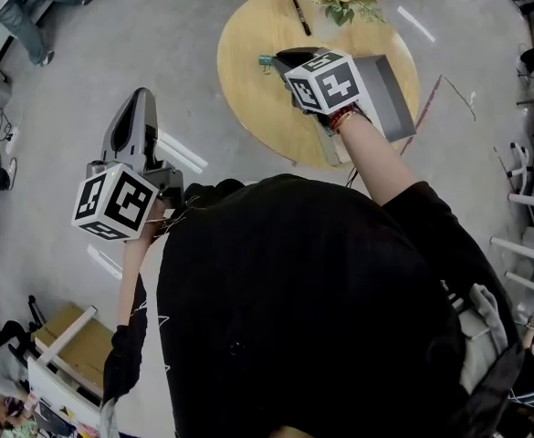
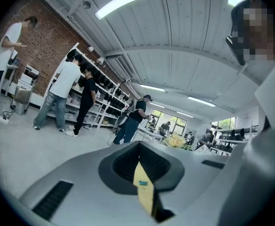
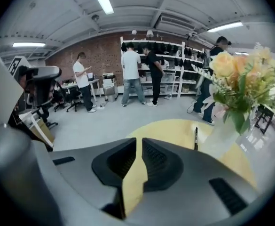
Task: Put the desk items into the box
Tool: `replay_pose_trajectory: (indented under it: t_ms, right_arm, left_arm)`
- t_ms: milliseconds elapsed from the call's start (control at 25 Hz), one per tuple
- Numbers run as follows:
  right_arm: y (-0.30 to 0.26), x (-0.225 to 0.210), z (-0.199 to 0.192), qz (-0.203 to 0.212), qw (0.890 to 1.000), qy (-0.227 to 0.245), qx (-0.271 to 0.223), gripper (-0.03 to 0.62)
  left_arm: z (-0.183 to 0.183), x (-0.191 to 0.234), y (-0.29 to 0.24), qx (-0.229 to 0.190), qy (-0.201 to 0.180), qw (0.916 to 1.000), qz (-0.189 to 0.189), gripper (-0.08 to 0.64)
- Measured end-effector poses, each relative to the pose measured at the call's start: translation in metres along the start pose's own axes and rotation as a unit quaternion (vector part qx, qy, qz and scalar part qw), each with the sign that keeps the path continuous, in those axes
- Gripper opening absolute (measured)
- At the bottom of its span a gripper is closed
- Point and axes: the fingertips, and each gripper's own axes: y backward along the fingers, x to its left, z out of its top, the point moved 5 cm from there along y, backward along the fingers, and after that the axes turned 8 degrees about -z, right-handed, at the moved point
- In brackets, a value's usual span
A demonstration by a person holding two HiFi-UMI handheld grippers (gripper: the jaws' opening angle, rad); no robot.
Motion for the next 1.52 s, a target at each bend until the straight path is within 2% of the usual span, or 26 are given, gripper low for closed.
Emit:
replay_pose_trajectory:
  t_ms: [80,400,640,800,840,1000,1120,1320,1520]
  right_arm:
    - [-0.01,-0.004,-0.003,0.001,0.999,0.027,0.021,0.064]
    - [-0.05,-0.012,-0.012,0.022,0.989,0.12,0.087,0.095]
    - [-0.078,0.0,-0.015,0.06,0.968,0.199,0.142,0.106]
    - [-0.093,0.023,-0.016,0.105,0.961,0.212,0.143,0.107]
    - [-0.096,0.023,-0.019,0.103,0.957,0.225,0.151,0.092]
    - [-0.109,0.014,-0.025,0.071,0.939,0.285,0.176,0.107]
    - [-0.117,0.007,-0.032,0.063,0.934,0.295,0.19,0.103]
    - [-0.121,0.002,-0.033,0.05,0.936,0.293,0.189,0.046]
    - [-0.121,0.002,-0.03,0.054,0.942,0.271,0.19,0.046]
  left_arm:
    - [0.001,0.002,0.003,-0.001,-0.001,0.9999,0.011,0.011]
    - [0.006,0.009,0.019,-0.007,-0.005,0.9989,0.046,0.011]
    - [0.005,0.018,0.026,-0.01,0.005,0.9978,0.065,0.011]
    - [0.004,0.017,0.026,-0.007,0.005,0.9977,0.067,0.011]
    - [0.004,0.017,0.026,-0.008,0.005,0.9976,0.069,0.011]
    - [0.005,0.016,0.03,-0.005,0.002,0.9972,0.075,0.011]
    - [0.005,0.018,0.034,-0.005,0.0,0.9965,0.083,0.011]
    - [0.006,0.02,0.043,-0.007,-0.002,0.9953,0.097,0.011]
    - [0.008,0.023,0.047,-0.007,-0.005,0.9951,0.098,0.011]
